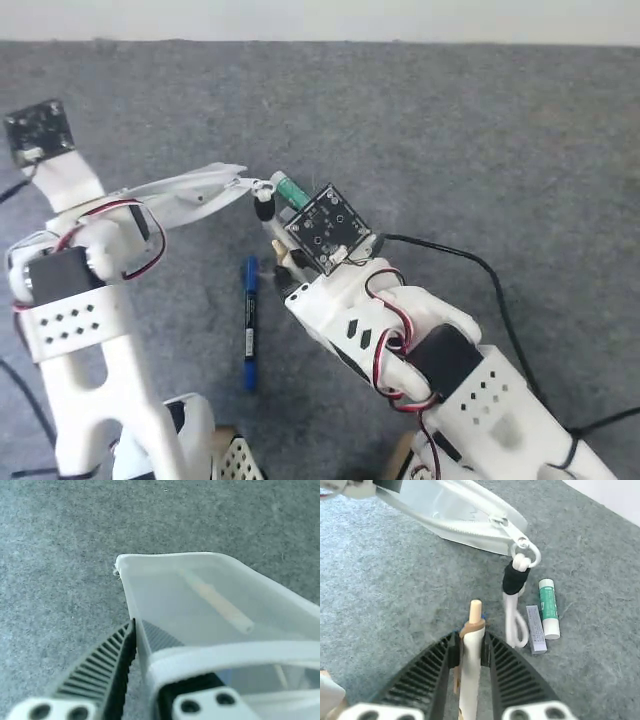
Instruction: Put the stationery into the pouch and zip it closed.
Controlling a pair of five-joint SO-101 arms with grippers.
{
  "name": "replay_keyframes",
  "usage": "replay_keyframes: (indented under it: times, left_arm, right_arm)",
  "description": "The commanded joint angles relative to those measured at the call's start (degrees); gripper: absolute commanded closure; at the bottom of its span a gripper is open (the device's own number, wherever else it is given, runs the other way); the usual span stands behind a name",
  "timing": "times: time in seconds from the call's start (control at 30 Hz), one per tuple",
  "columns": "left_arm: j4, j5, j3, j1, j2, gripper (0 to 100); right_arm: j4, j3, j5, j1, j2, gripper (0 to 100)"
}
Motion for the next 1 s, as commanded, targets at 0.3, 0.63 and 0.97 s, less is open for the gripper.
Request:
replay_keyframes:
  times: [0.3,0.63,0.97]
  left_arm:
    - [0.6,0.3,-1.2,1.0,-0.2,99]
    - [2.1,0.2,-1.0,2.8,-0.2,99]
    - [1.7,0.2,-0.2,3.0,-0.2,99]
  right_arm:
    - [-6.5,5.5,-0.4,-0.2,-14.2,99.1]
    - [-12.8,10.5,-0.3,-0.4,-19.6,99.1]
    - [-13.1,10.5,-0.2,-0.4,-31.1,99.1]
